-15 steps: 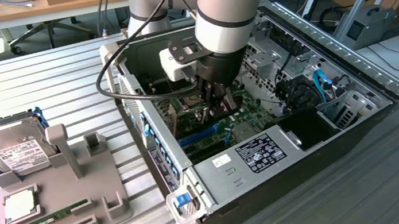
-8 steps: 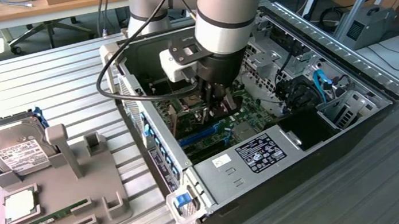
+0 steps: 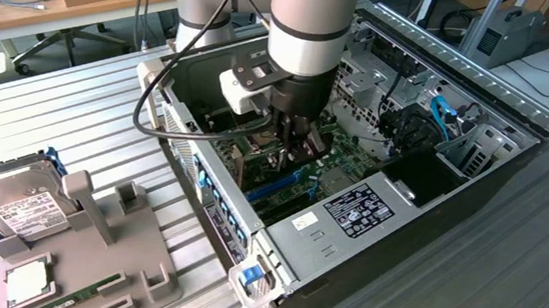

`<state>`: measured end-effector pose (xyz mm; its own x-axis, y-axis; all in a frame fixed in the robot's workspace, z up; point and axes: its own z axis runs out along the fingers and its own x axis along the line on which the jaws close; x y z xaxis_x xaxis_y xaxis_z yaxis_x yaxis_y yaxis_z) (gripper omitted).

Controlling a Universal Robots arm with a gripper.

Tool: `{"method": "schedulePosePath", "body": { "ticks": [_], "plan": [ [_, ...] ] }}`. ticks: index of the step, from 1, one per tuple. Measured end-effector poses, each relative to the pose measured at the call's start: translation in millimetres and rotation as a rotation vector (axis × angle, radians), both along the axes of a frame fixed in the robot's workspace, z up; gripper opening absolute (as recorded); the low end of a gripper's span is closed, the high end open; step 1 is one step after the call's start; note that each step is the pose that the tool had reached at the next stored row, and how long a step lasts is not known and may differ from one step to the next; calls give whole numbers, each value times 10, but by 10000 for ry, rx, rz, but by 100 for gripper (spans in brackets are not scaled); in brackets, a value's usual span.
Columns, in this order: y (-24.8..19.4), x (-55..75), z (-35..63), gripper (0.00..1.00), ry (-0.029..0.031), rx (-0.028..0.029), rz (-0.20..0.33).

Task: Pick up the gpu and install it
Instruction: 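Insert the gpu into the slot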

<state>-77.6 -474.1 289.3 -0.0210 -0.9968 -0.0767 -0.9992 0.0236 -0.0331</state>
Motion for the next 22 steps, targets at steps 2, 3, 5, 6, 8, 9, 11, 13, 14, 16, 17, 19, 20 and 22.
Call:
{"method": "schedulePosePath", "body": {
  "ticks": [2,3,5,6,8,9,11,13,14,16,17,19,20,22],
  "plan": [
    [0,0,-6,27,0,0,2],
    [0,0,-9,27,0,0,2],
    [0,-2,-15,27,0,-1,2],
    [0,-5,-18,27,0,0,2],
    [0,-12,-27,27,0,0,1],
    [0,-16,-31,27,0,0,2],
    [0,-21,-40,27,0,0,2],
    [0,-25,-47,27,0,-1,1],
    [0,-26,-52,27,0,0,2],
    [0,-29,-60,27,0,0,2],
    [0,-33,-64,27,0,0,1],
    [0,-46,-69,27,1,-2,1],
    [0,-53,-71,27,1,-2,1],
    [0,-68,-73,27,0,0,1]
  ]
}}
